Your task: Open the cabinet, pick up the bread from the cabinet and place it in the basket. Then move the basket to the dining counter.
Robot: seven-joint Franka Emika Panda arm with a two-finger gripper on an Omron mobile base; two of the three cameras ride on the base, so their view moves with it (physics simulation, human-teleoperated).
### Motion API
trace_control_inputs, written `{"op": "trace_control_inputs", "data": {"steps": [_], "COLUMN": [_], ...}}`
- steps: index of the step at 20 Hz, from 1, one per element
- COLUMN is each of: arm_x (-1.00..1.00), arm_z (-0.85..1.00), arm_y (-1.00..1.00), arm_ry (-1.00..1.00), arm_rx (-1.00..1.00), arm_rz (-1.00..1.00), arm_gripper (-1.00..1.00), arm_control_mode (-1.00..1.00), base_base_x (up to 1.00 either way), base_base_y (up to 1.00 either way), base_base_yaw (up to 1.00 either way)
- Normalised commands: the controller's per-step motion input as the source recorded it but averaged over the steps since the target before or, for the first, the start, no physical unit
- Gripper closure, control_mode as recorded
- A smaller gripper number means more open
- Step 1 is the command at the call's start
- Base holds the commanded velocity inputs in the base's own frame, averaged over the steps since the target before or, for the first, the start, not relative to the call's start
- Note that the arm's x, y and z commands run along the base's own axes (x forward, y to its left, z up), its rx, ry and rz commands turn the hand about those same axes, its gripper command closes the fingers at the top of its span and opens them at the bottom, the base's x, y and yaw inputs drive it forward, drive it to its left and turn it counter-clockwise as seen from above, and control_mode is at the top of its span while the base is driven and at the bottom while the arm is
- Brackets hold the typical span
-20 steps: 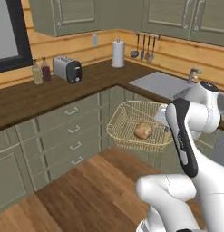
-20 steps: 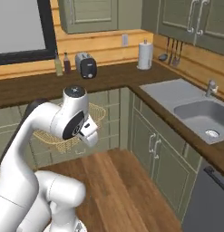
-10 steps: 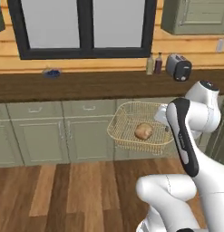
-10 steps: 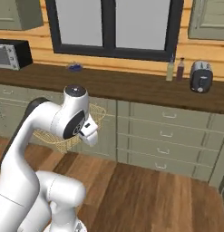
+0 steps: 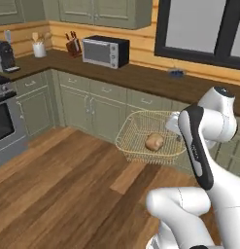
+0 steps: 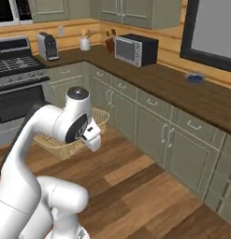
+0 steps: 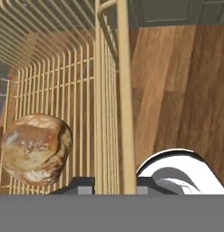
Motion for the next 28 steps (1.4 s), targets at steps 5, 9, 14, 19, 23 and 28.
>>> {"op": "trace_control_inputs", "data": {"steps": [5, 9, 14, 19, 23, 28], "arm_x": [0.0, 0.0, 0.0, 0.0, 0.0, 0.0], "arm_z": [0.0, 0.0, 0.0, 0.0, 0.0, 0.0], "arm_y": [0.0, 0.0, 0.0, 0.0, 0.0, 0.0], "arm_ry": [0.0, 0.0, 0.0, 0.0, 0.0, 0.0], "arm_rx": [0.0, 0.0, 0.0, 0.0, 0.0, 0.0], "arm_rz": [0.0, 0.0, 0.0, 0.0, 0.0, 0.0], "arm_gripper": [1.0, 1.0, 1.0, 1.0, 1.0, 1.0], "arm_control_mode": [1.0, 1.0, 1.0, 1.0, 1.0, 1.0], "base_base_x": [-0.18, -0.09, -0.01, 0.13, 0.7, 0.99], "base_base_y": [-0.06, -0.08, -0.01, -0.07, 0.0, -0.13], "base_base_yaw": [1.0, 1.0, 1.0, 0.81, 0.52, 0.69]}}
